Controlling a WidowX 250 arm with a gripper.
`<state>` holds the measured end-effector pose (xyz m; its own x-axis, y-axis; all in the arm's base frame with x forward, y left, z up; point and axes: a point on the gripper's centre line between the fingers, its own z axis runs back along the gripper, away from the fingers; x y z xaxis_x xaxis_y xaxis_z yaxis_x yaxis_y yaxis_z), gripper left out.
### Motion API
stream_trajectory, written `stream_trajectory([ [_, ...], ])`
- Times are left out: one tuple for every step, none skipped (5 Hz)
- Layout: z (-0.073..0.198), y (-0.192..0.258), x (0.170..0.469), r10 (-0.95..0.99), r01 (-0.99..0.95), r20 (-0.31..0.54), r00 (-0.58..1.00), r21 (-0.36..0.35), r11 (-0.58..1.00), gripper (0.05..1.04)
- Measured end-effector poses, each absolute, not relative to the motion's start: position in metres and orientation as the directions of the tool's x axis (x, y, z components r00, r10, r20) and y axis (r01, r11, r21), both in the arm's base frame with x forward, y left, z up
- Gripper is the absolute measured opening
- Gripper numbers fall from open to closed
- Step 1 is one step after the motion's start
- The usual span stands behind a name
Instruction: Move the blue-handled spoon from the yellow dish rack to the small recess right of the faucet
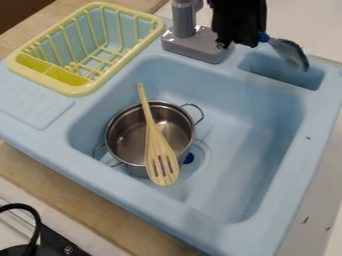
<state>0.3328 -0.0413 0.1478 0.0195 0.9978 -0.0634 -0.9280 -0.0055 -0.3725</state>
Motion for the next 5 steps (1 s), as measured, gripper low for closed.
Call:
stream_trajectory([
  [0.147,-0.039,0.336,0.996,-0.922,-0.073,-0.057,-0.378,-0.081,0.108],
  [0.141,-0.039,0.338,0.992,-0.922,-0.086,-0.09,-0.369,-0.115,0.108],
  [0.138,-0.039,0.339,0.994,-0.924,-0.067,-0.087,-0.369,-0.105,0.108],
  [0.127,-0.039,0.339,0.997,-0.938,-0.051,-0.064,-0.338,-0.077,0.108],
  [0.128,-0.041,0.341,0.998,-0.936,-0.049,-0.026,-0.349,-0.041,0.142],
])
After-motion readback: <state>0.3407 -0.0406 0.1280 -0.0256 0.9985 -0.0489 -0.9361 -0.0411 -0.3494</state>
